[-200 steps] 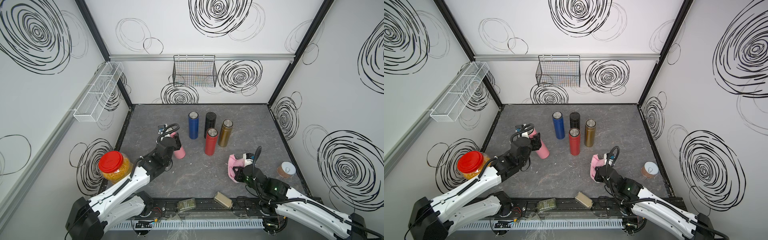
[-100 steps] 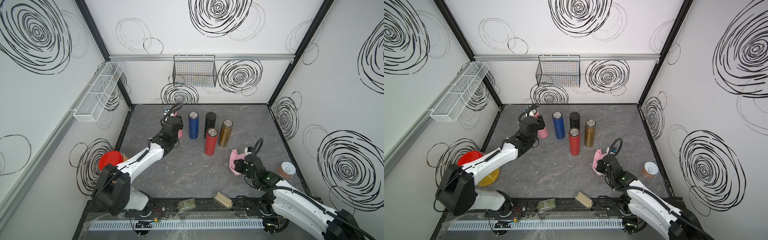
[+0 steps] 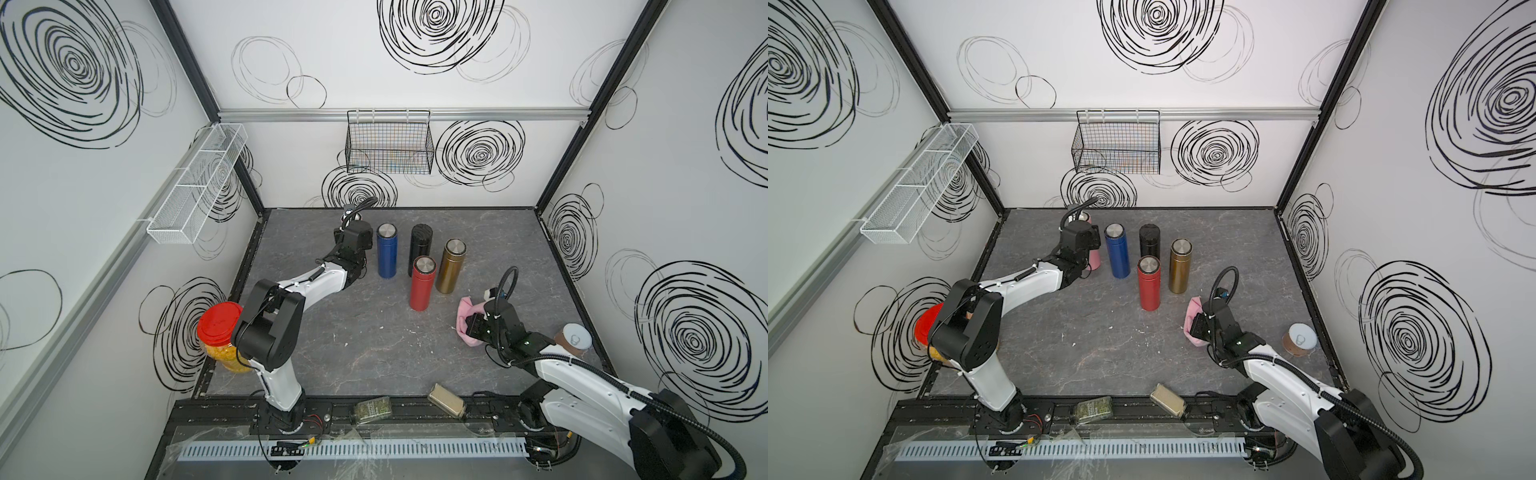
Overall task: Wipe the surface of the thermos
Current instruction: Place the thermos at the center of the board.
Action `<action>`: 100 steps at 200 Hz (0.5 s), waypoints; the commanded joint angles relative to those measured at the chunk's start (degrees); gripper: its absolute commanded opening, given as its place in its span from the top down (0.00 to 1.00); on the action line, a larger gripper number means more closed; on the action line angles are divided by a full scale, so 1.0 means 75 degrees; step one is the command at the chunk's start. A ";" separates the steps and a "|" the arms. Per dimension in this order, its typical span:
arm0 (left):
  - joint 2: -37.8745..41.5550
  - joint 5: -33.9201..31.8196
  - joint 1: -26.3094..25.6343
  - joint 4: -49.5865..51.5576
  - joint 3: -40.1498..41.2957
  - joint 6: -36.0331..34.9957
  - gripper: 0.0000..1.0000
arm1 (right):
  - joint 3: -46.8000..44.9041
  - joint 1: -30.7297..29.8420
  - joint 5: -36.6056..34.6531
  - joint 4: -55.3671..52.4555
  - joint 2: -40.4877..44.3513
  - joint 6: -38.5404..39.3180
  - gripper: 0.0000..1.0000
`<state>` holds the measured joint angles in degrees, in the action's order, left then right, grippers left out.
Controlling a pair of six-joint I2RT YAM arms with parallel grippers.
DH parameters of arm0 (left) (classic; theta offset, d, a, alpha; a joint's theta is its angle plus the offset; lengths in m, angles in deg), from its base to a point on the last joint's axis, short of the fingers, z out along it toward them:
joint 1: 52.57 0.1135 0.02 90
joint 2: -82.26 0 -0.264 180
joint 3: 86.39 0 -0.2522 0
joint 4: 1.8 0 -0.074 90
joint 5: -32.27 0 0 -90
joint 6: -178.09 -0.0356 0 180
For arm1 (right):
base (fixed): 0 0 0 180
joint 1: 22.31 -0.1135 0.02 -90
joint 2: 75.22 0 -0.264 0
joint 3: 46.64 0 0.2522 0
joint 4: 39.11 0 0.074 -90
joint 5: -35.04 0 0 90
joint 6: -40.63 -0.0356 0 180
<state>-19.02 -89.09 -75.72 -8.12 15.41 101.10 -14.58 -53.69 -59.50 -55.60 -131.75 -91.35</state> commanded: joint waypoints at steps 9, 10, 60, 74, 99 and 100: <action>0.0184 -0.0017 0.0169 -0.0974 -0.0031 -0.0095 1.00 | 0.0291 0.0041 0.0114 0.0222 -0.0327 -0.0061 1.00; 0.0188 -0.0010 0.0175 -0.0971 -0.0020 -0.0095 1.00 | 0.0290 0.0044 0.0119 0.0240 -0.0338 -0.0062 1.00; 0.0170 -0.0019 0.0155 -0.1058 0.0382 -0.0095 1.00 | 0.0686 0.0086 0.0386 0.0075 -0.1072 0.0145 1.00; 0.0163 -0.0052 0.0130 -0.1155 0.0525 -0.0072 1.00 | 0.0779 0.0090 0.0481 0.0001 -0.1226 0.0159 1.00; 0.0168 -0.0102 0.0055 -0.1205 0.0725 -0.0081 0.72 | 0.0789 0.0089 0.0557 0.0043 -0.1300 0.0113 1.00; 0.0167 -0.0099 0.0048 -0.1209 0.0727 -0.0094 0.71 | 0.0786 0.0086 0.0564 0.0044 -0.1299 0.0113 1.00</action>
<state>-18.99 -89.06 -74.98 -12.34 19.56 100.95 -9.81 -53.25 -56.31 -54.76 -141.09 -90.61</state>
